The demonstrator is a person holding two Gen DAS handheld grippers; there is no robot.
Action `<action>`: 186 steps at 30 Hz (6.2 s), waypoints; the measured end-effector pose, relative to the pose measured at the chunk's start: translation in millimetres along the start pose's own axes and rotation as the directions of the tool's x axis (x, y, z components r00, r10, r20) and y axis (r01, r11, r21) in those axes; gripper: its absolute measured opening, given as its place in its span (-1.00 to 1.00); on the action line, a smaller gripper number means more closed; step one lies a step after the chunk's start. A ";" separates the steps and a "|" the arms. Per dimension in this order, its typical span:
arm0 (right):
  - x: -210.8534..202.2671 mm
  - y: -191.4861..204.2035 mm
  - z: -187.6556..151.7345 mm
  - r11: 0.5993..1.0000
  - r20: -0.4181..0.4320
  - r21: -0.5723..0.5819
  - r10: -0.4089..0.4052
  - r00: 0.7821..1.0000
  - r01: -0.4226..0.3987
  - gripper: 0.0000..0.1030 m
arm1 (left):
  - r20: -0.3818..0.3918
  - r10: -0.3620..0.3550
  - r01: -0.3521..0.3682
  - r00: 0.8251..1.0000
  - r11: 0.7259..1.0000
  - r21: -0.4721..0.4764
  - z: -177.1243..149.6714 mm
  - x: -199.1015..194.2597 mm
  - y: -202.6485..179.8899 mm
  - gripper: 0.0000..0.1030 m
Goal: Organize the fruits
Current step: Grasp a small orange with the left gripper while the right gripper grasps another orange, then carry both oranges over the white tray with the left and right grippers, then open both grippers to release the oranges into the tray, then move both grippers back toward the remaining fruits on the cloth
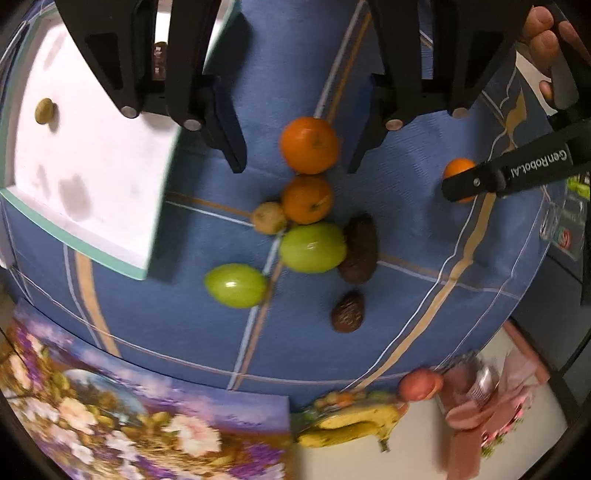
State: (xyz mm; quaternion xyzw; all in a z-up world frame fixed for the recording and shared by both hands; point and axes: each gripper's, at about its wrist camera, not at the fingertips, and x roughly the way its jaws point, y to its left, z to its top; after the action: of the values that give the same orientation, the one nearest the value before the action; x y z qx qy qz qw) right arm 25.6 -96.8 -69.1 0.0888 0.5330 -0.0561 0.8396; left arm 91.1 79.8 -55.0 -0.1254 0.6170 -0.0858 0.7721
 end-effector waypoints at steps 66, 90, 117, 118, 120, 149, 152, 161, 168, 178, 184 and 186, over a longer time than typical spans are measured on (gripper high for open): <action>-84.9 -231.1 1.9 0.847 0.051 0.478 -0.292 0.955 0.233 -0.22 | -0.091 -0.082 0.120 0.992 0.808 0.577 -58.0 57.9 -271.3 -0.27; -21.7 -248.0 -25.0 0.840 -0.107 0.477 -0.237 0.966 0.258 -0.22 | -0.134 -0.010 0.089 0.991 0.797 0.597 -76.4 88.9 -269.0 -0.26; -112.3 -230.4 -7.0 0.854 0.089 0.459 -0.318 0.944 0.244 -0.20 | -0.049 -0.166 0.166 0.985 0.830 0.533 -44.4 21.0 -251.6 -0.12; -111.7 -230.7 -6.9 0.854 0.088 0.460 -0.317 0.944 0.244 -0.20 | -0.044 -0.170 0.167 0.985 0.836 0.523 -41.7 19.6 -247.4 -0.12; -109.6 -230.3 -7.8 0.855 0.085 0.461 -0.309 0.947 0.238 -0.20 | -0.035 -0.169 0.164 0.985 0.845 0.509 -38.4 18.0 -240.9 -0.12; -83.6 -220.1 -9.4 0.869 0.042 0.424 -0.301 0.953 0.256 0.59 | 0.106 0.022 -0.065 0.994 0.908 0.413 -10.9 26.0 -186.8 1.00; -83.5 -222.6 -11.8 0.862 0.058 0.441 -0.307 0.950 0.251 0.78 | 0.118 0.045 -0.090 0.992 0.907 0.412 -8.8 26.3 -184.3 1.00; -85.2 -213.1 -6.3 0.870 0.106 0.423 -0.324 0.940 0.252 0.80 | 0.164 0.067 -0.131 0.984 0.898 0.420 -3.8 19.4 -181.0 1.00; -77.5 -193.5 3.3 0.887 0.115 0.394 -0.306 0.945 0.240 0.80 | 0.194 0.099 -0.170 0.976 0.902 0.397 3.0 9.8 -173.9 1.00; -63.2 -152.3 18.3 0.929 0.152 0.324 -0.236 0.960 0.177 0.80 | 0.221 0.106 -0.172 0.970 0.937 0.304 25.1 -3.5 -132.9 1.00; -55.7 -120.9 29.9 0.957 0.185 0.242 -0.206 0.961 0.158 0.80 | 0.278 0.111 -0.184 0.954 0.949 0.255 42.2 -14.8 -97.7 1.00; -52.4 -113.6 32.9 0.962 0.186 0.232 -0.191 0.964 0.146 0.80 | 0.282 0.095 -0.164 0.955 0.959 0.232 50.0 -20.3 -84.2 1.00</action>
State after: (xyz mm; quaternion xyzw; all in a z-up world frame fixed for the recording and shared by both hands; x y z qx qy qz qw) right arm 11.0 -214.7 -18.1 0.1274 0.4393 -0.1943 0.8678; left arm 137.2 9.7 -0.5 0.0045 0.4979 -0.0945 0.8621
